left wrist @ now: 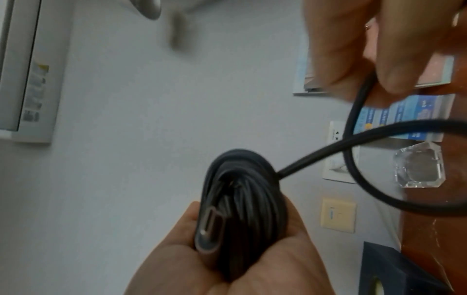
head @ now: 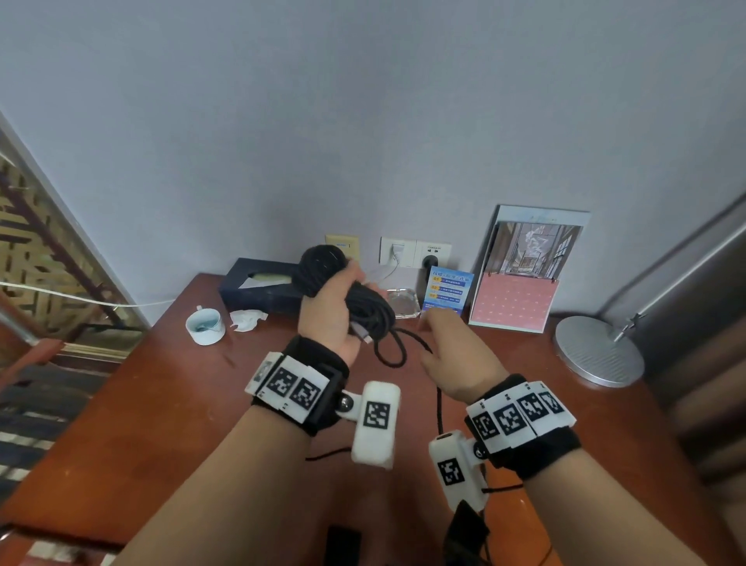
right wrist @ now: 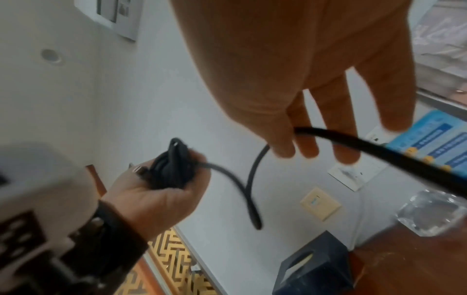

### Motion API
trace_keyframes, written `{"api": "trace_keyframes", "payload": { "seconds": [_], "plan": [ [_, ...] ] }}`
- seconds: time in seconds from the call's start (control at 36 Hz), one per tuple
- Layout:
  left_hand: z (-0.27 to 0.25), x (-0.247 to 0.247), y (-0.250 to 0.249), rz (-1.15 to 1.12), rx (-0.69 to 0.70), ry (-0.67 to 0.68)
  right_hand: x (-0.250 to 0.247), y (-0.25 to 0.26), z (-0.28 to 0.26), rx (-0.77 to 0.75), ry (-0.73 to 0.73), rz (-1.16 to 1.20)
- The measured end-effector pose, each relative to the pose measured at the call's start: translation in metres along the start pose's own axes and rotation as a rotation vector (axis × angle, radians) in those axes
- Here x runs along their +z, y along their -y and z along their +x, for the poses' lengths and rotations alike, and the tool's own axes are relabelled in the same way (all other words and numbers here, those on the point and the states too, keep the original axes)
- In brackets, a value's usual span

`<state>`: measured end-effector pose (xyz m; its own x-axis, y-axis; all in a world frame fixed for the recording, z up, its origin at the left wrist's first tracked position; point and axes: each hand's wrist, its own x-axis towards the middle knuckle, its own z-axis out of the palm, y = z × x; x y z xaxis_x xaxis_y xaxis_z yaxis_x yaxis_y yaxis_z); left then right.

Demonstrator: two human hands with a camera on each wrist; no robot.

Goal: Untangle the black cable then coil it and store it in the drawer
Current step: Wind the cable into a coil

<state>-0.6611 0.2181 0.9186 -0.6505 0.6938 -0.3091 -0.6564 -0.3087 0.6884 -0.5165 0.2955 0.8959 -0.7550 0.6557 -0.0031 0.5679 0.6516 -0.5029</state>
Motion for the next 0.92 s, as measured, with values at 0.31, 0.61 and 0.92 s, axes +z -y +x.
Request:
{"api": "trace_keyframes", "payload": {
  "seconds": [0.31, 0.61, 0.92],
  "plan": [
    [0.003, 0.006, -0.023, -0.169, -0.07, 0.148, 0.015, -0.03, 0.008, -0.093, -0.15, 0.038],
    [0.009, 0.023, -0.003, -0.079, 0.101, -0.025, 0.036, -0.011, 0.003, -0.383, 0.002, 0.319],
    [0.01, 0.018, -0.015, -0.097, 0.176, -0.062, 0.025, -0.005, -0.003, -0.117, -0.184, 0.963]
  ]
}}
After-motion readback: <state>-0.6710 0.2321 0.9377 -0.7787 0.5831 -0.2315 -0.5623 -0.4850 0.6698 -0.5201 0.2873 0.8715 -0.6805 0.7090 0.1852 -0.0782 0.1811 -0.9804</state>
